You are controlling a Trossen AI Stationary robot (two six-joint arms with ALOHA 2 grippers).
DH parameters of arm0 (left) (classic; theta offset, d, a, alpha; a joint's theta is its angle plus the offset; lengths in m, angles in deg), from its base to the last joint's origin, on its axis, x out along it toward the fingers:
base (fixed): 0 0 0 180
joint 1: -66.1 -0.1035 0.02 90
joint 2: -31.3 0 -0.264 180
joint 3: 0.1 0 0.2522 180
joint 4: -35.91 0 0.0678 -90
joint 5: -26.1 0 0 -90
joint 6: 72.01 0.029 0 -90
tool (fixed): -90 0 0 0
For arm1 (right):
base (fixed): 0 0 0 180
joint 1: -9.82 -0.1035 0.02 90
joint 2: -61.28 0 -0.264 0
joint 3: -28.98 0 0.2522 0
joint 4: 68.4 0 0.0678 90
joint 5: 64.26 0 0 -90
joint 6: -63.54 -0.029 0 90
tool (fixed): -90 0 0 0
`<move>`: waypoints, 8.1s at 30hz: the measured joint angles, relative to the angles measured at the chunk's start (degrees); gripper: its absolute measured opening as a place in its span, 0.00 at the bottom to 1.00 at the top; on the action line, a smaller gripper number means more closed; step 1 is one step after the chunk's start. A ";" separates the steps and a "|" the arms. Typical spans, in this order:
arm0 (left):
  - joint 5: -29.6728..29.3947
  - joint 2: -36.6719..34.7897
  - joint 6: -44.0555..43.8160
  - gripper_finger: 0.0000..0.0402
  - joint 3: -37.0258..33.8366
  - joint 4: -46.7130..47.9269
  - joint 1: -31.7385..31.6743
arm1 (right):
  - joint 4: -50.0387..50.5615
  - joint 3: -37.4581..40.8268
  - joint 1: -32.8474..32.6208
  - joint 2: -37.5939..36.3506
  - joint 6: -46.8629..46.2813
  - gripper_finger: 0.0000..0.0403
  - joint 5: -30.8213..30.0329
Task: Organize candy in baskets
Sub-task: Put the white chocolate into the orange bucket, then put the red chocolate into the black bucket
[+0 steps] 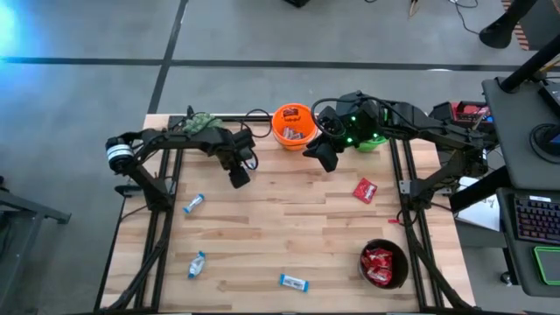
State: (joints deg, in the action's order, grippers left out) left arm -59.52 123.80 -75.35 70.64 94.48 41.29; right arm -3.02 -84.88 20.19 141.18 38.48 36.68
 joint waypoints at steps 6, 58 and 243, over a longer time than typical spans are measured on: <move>-0.65 1.63 1.02 0.36 0.00 -0.80 0.06 | -0.02 0.00 0.00 0.00 -0.02 0.38 0.02; -0.26 -18.71 -3.22 0.00 7.99 0.52 1.04 | -1.49 0.00 1.95 3.20 9.25 0.38 -3.10; -23.30 -11.07 16.07 0.45 59.48 45.22 3.25 | 28.60 27.06 7.10 9.79 -10.81 0.47 -11.04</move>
State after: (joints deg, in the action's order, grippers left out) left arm -82.82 112.74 -59.29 130.11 139.69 44.53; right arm 25.57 -57.82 27.29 150.97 27.66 25.64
